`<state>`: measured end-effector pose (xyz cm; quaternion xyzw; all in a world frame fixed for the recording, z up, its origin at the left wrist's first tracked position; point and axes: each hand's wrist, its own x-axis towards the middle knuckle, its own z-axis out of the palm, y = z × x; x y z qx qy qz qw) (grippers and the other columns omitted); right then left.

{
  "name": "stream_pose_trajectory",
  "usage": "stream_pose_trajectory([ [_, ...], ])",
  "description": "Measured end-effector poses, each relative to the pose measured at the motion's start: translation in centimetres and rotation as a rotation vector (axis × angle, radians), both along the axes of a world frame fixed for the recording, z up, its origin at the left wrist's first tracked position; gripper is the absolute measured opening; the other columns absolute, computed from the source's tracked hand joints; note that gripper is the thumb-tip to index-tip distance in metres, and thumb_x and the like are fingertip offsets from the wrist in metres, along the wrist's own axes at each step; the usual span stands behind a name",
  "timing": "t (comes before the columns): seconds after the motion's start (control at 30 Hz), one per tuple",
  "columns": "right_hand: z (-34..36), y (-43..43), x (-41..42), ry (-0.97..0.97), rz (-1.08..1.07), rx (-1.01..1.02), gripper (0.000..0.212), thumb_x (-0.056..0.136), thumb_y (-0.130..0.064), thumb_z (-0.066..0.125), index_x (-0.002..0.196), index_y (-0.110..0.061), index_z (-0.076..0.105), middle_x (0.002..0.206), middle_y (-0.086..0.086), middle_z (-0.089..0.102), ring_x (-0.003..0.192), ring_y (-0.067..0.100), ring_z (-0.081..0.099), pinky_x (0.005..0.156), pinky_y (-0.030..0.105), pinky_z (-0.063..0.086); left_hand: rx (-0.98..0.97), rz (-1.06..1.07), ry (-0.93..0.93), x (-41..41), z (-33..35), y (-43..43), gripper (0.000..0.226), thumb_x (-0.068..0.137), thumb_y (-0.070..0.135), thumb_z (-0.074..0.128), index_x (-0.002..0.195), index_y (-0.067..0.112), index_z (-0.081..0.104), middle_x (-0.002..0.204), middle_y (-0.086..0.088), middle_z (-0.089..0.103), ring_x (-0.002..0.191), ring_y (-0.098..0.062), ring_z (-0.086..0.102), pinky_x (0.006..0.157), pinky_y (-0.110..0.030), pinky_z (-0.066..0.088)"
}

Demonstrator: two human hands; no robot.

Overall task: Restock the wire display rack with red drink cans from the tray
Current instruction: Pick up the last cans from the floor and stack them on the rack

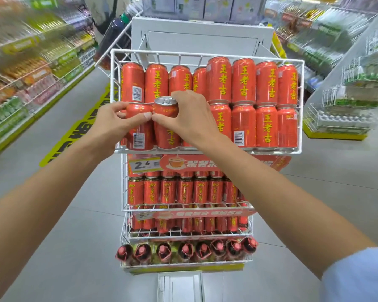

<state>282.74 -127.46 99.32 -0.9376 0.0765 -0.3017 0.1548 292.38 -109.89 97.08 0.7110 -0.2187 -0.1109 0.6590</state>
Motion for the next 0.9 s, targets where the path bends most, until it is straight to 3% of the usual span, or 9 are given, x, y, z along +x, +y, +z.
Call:
stream_pose_trajectory([
  [0.07,0.1,-0.1,0.1,0.009,-0.001,-0.045,0.055,0.083,-0.068,0.070,0.083,-0.014,0.060,0.087,0.003,0.065,0.083,0.022,0.060,0.068,0.031,0.037,0.005,0.011,-0.010,0.0,-0.1,0.1,0.032,0.081,0.025,0.088,0.110,0.014,0.079,0.097,-0.010,0.079,0.079,-0.016,0.078,0.061,-0.026,0.059],
  [0.2,-0.3,-0.2,-0.1,0.006,0.026,-0.105,0.054,0.085,-0.066,0.068,0.083,-0.013,0.060,0.087,0.005,0.065,0.085,0.026,0.062,0.068,0.032,0.037,0.032,0.032,-0.055,-0.5,-0.1,0.1,0.024,0.082,0.026,0.087,0.103,0.018,0.079,0.089,-0.001,0.076,0.067,0.000,0.071,0.054,-0.013,0.052],
  [0.37,-0.4,-0.2,-0.1,-0.007,0.028,-0.147,0.051,0.086,-0.066,0.066,0.082,-0.016,0.053,0.086,0.002,0.061,0.084,0.023,0.060,0.069,0.030,0.034,0.049,0.031,-0.069,-0.5,0.0,0.3,0.028,0.081,0.029,0.089,0.105,0.019,0.079,0.085,0.005,0.077,0.070,-0.002,0.073,0.058,-0.017,0.055],
  [0.47,-0.8,-0.2,-0.1,-0.036,0.015,-0.188,0.050,0.088,-0.064,0.065,0.091,-0.014,0.060,0.096,0.005,0.064,0.093,0.024,0.061,0.072,0.030,0.035,0.056,0.034,-0.070,-0.5,0.0,0.3,0.030,0.080,0.030,0.089,0.105,0.018,0.079,0.089,0.001,0.077,0.073,-0.004,0.075,0.059,-0.018,0.055],
  [0.57,-1.2,-0.2,-0.2,-0.054,0.014,-0.208,0.056,0.089,-0.061,0.066,0.111,-0.009,0.068,0.110,0.007,0.067,0.105,0.026,0.062,0.083,0.033,0.043,0.075,0.063,-0.085,-0.4,0.0,0.1,0.045,0.074,0.036,0.093,0.110,0.014,0.079,0.095,-0.002,0.079,0.079,-0.007,0.076,0.063,-0.019,0.057],
  [0.63,-1.1,-0.2,-0.3,-0.057,0.017,-0.209,0.057,0.090,-0.061,0.066,0.114,-0.010,0.068,0.112,0.007,0.067,0.107,0.026,0.063,0.086,0.034,0.046,0.105,0.084,-0.093,-0.2,0.0,0.2,0.052,0.071,0.042,0.094,0.111,0.013,0.078,0.095,-0.002,0.079,0.079,-0.006,0.076,0.062,-0.020,0.057],
  [0.7,-1.1,-0.2,-0.2,-0.050,0.006,-0.235,0.056,0.091,-0.062,0.064,0.113,-0.011,0.068,0.112,0.006,0.067,0.107,0.025,0.062,0.087,0.034,0.046,0.157,0.122,-0.109,0.1,-0.1,0.2,0.063,0.064,0.054,0.094,0.109,0.012,0.078,0.095,-0.003,0.079,0.081,-0.010,0.077,0.064,-0.027,0.060],
  [0.8,-1.1,0.0,0.0,-0.043,-0.017,-0.278,0.056,0.093,-0.063,0.061,0.112,-0.011,0.068,0.111,0.007,0.067,0.106,0.026,0.063,0.088,0.036,0.048,0.233,0.189,-0.133,0.6,-0.3,0.1,0.078,0.054,0.069,0.090,0.103,0.010,0.077,0.098,-0.007,0.080,0.092,-0.022,0.079,0.080,-0.044,0.065],
  [0.9,-1.2,0.1,0.2,-0.049,-0.029,-0.307,0.056,0.094,-0.064,0.060,0.110,-0.011,0.069,0.109,0.007,0.068,0.103,0.026,0.064,0.086,0.036,0.048,0.263,0.201,-0.118,0.9,-0.2,0.1,0.084,0.050,0.073,0.089,0.103,0.009,0.076,0.098,-0.008,0.079,0.089,-0.021,0.078,0.081,-0.047,0.065],
])
